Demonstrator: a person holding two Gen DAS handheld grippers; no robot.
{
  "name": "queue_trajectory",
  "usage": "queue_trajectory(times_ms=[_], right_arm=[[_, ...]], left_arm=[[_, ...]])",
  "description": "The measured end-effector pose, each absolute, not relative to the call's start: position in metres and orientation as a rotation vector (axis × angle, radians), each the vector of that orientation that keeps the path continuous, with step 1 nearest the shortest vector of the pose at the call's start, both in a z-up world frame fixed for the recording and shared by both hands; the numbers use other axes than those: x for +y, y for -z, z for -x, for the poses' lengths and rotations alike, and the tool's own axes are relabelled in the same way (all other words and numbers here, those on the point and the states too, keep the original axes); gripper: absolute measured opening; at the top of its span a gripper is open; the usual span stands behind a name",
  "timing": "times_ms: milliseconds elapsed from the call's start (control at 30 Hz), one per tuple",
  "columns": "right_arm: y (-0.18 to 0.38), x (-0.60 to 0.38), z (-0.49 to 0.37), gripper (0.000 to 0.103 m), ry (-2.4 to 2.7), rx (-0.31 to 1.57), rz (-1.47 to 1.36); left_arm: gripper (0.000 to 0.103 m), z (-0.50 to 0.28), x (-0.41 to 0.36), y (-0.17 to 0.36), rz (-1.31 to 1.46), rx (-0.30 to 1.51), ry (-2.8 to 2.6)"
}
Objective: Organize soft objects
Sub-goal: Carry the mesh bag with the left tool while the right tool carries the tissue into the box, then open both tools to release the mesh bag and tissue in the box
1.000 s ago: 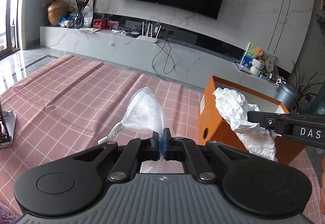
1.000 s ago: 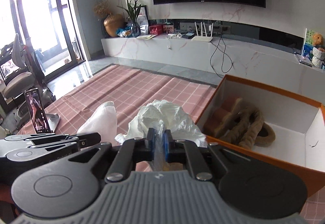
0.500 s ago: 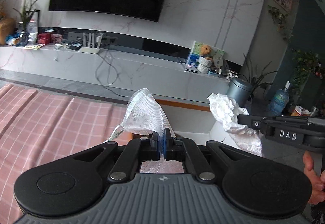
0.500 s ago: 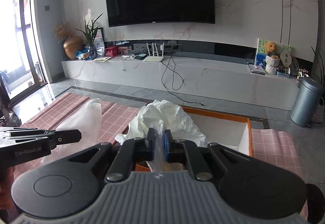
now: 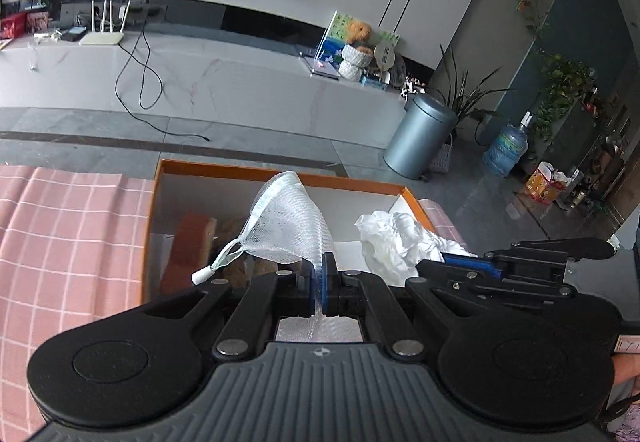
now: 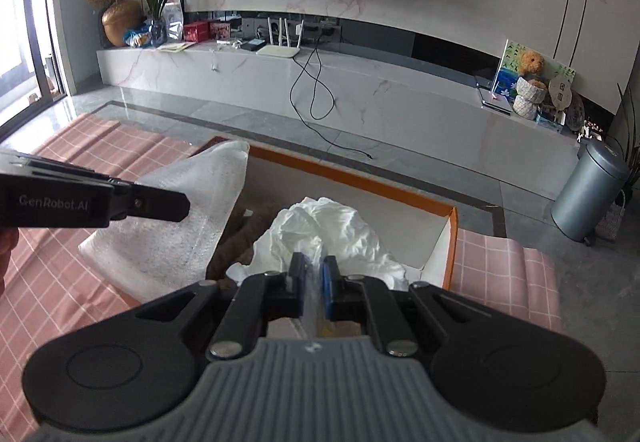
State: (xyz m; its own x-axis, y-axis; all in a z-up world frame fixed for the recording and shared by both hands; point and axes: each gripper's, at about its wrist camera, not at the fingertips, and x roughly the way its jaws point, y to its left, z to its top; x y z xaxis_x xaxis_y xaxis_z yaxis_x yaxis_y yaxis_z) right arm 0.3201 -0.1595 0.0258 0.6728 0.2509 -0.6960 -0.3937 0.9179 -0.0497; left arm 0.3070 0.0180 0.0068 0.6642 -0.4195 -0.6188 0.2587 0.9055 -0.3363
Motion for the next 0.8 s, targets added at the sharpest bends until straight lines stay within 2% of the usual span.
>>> queue_trajectory(times_ms=[267, 600, 733, 800], right_arm=[[0.006, -0.155, -0.385, 0.007, -0.358, 0.822, 0.328], [0.043, -0.148, -0.420, 0.008, -0.389, 0.855, 0.490], [0.051, -0.147, -0.427, 0.009, -0.377, 0.866, 0.506], [0.051, -0.147, -0.426, 0.013, -0.367, 0.862, 0.512]], left_arm=[[0.002, -0.353, -0.012, 0.023, 0.153, 0.843, 0.419], [0.003, -0.381, -0.031, 0.048, 0.091, 0.920, 0.445], [0.009, -0.387, -0.036, 0.051, 0.096, 0.935, 0.424], [0.019, -0.387, -0.036, 0.050, 0.096, 0.944, 0.417]])
